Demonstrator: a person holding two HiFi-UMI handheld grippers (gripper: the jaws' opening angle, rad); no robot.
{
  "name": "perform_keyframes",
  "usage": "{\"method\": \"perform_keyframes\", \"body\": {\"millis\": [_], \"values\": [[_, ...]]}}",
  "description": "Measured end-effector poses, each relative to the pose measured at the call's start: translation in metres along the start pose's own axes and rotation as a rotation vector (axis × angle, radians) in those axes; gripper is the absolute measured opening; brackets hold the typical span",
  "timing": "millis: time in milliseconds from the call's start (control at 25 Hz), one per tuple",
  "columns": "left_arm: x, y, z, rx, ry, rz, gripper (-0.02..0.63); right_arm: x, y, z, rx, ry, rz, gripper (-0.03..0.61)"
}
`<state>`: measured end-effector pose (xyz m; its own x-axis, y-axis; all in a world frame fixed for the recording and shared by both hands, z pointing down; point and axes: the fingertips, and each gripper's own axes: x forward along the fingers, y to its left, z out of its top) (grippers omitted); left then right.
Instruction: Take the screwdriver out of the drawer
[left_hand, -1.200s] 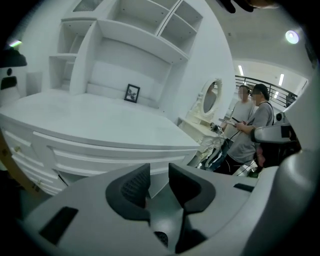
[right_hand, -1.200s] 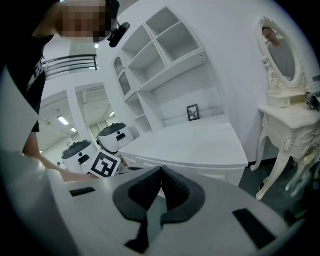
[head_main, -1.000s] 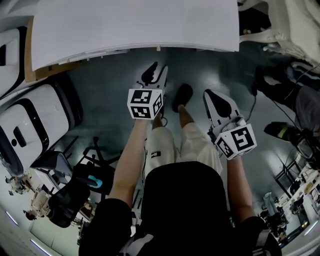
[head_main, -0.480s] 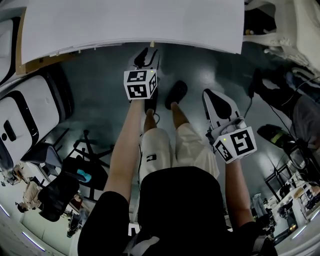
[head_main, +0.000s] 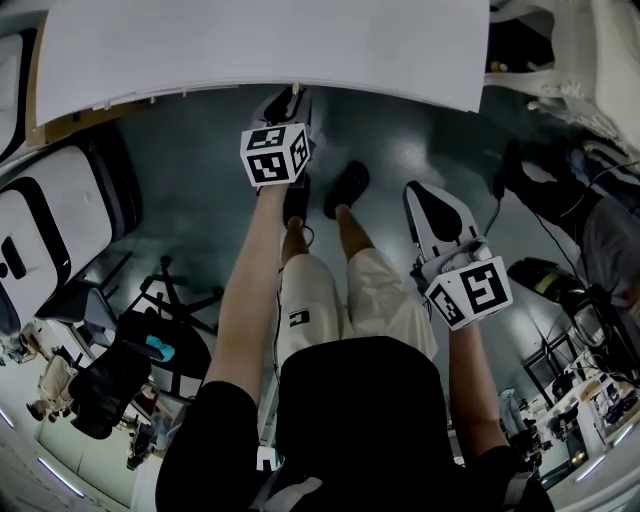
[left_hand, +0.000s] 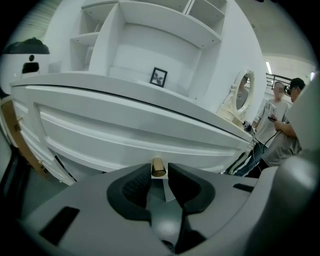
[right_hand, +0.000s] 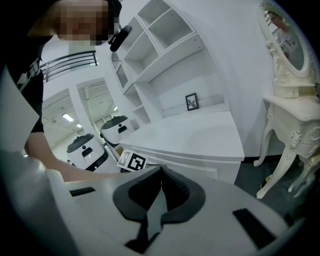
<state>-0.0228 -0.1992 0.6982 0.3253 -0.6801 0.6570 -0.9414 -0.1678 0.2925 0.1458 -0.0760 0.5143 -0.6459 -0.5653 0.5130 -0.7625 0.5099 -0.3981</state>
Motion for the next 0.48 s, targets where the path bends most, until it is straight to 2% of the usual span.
{"method": "perform_keyframes", "body": {"millis": [80, 480], "values": [[-0.0007, 0.0018, 0.0004, 0.010, -0.003, 0.012, 0.091, 0.0003, 0.0006, -0.0032, 0.006, 0.002, 0.006, 0.018], [-0.0037, 0.0040, 0.0008, 0.021, 0.012, 0.006, 0.083, 0.0037, 0.0077, -0.0036, 0.009, -0.001, 0.017, 0.018]]}}
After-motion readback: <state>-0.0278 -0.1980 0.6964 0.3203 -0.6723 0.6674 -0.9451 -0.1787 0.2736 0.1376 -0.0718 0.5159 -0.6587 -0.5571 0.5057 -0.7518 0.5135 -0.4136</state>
